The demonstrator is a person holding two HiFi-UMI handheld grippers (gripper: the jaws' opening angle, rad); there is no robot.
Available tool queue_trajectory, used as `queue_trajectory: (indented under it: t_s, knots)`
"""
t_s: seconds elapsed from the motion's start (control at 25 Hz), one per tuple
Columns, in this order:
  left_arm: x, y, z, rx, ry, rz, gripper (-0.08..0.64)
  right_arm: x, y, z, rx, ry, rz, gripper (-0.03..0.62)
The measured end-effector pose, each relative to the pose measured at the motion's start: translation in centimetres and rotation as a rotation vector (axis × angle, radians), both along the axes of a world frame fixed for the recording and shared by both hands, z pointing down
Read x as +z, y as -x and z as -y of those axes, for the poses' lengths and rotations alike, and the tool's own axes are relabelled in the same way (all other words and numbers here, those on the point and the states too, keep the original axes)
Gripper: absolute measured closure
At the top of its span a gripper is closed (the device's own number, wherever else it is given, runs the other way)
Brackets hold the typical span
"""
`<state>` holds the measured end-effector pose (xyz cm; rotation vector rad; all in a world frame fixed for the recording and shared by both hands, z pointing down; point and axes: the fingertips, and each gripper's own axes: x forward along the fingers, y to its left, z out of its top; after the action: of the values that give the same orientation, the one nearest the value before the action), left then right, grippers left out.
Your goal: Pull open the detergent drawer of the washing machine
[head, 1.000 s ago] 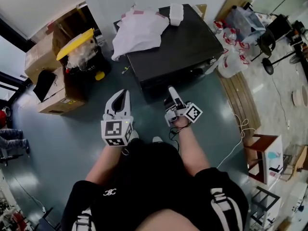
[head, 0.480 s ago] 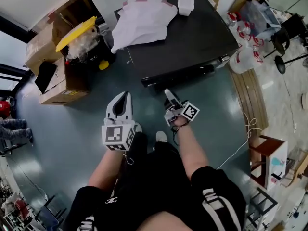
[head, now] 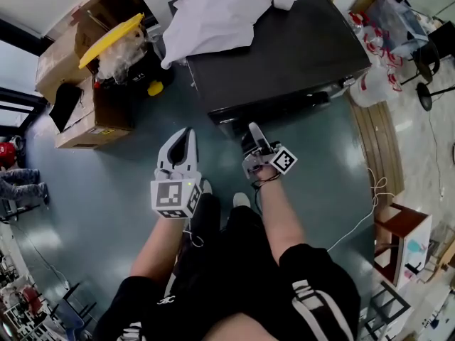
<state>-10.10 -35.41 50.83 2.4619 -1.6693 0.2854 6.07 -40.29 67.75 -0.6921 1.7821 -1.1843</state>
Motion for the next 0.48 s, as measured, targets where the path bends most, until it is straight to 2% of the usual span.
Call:
queue_trajectory:
  t_s: [0.48]
  knots:
    - [2.1, 0.8, -1.4, 0.008, 0.031, 0.0, 0.557, -1.8, 0.8, 0.6, 0.019, -0.095, 0.073, 0.253]
